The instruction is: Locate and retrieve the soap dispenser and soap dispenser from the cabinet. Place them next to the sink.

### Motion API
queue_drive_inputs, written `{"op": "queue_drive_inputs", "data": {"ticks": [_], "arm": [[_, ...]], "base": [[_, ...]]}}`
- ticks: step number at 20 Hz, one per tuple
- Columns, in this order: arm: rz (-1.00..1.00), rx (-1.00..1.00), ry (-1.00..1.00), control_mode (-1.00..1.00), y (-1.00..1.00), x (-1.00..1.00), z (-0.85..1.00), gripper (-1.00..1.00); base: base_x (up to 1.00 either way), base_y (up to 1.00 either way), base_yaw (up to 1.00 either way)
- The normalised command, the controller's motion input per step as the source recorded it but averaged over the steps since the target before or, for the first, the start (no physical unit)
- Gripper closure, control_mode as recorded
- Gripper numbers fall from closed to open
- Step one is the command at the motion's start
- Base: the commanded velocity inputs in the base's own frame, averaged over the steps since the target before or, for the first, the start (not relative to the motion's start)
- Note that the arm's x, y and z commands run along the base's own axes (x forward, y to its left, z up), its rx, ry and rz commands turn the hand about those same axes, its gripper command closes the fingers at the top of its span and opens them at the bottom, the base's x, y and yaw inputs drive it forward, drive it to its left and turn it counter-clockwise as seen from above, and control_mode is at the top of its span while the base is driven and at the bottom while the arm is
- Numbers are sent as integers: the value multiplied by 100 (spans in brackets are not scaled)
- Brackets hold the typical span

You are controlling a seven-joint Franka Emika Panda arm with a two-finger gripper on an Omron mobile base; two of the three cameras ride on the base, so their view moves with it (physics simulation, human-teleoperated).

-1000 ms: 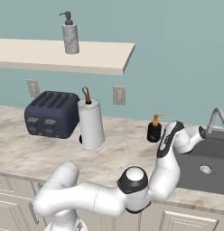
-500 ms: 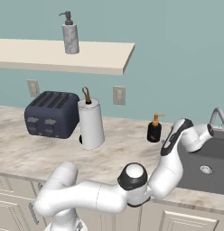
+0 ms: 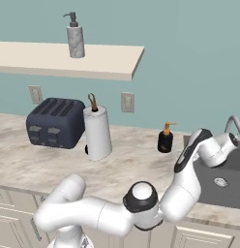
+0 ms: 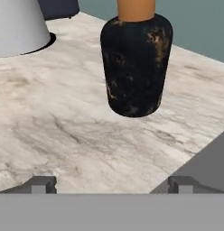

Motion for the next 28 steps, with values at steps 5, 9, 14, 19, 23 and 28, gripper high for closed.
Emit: {"op": "queue_drive_inputs", "data": {"ticks": [5,9,14,19,23,28], "arm": [[0,-24,0,-100,52,-100,0,-100],[0,-22,0,-100,66,-100,0,-100],[-1,-25,0,-100,66,-77,3,-100],[0,-30,0,-100,85,-56,13,-100],[0,-31,0,-100,75,-31,29,-100],[-2,-31,3,-100,56,-10,44,-100]], "base": [[0,0,0],[0,0,0],[0,0,0],[0,0,0],[0,0,0],[0,0,0]]}}
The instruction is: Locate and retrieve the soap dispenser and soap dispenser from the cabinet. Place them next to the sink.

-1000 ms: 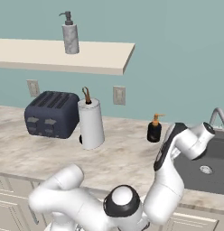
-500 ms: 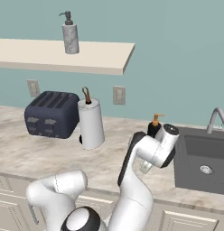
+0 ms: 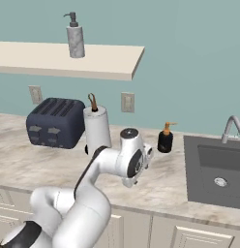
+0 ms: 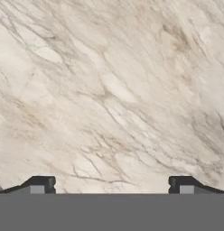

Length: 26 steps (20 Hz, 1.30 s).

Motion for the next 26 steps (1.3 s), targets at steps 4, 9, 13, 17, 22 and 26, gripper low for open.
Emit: {"op": "queue_drive_inputs", "data": {"ticks": [4,9,13,17,22,26], "arm": [[-18,-16,13,-100,14,15,29,-100],[-10,2,1,-100,0,6,3,-100],[-5,12,-1,-100,0,5,5,-100],[-30,22,-11,-100,7,5,1,-100],[-35,16,-18,-100,15,0,14,-100],[-37,11,-18,-100,14,1,12,-100]], "base": [[0,0,0],[0,0,0],[0,0,0],[0,0,0],[0,0,0],[0,0,0]]}}
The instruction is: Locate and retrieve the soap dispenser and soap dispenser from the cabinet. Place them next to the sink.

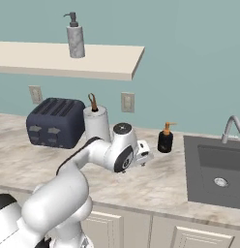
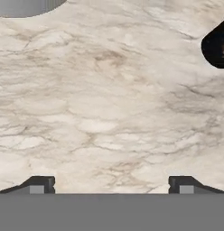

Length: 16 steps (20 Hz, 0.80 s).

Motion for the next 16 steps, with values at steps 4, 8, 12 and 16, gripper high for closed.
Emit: {"op": "queue_drive_inputs", "data": {"ticks": [4,8,12,16], "arm": [[-41,9,-17,-100,9,5,7,-100],[-40,5,-16,-100,14,7,5,-100],[-41,3,-12,-100,15,13,0,-100],[-41,2,-4,-100,15,18,-1,-100]], "base": [[0,0,0],[0,0,0],[0,0,0],[0,0,0]]}}
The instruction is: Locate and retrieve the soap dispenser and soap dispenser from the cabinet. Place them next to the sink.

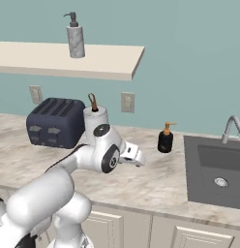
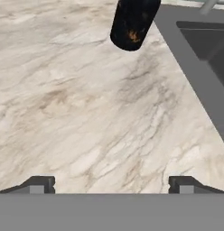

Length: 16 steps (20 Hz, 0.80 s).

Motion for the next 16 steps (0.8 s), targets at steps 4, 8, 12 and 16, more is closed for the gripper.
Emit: {"op": "queue_drive_inputs", "data": {"ticks": [4,8,12,16], "arm": [[-39,9,0,-100,13,7,-3,-100],[-19,5,2,-100,21,0,-2,-100],[-12,20,2,-100,1,-19,18,-100],[-6,22,0,-100,9,-59,27,-100]], "base": [[0,0,0],[0,0,0],[0,0,0],[0,0,0]]}}
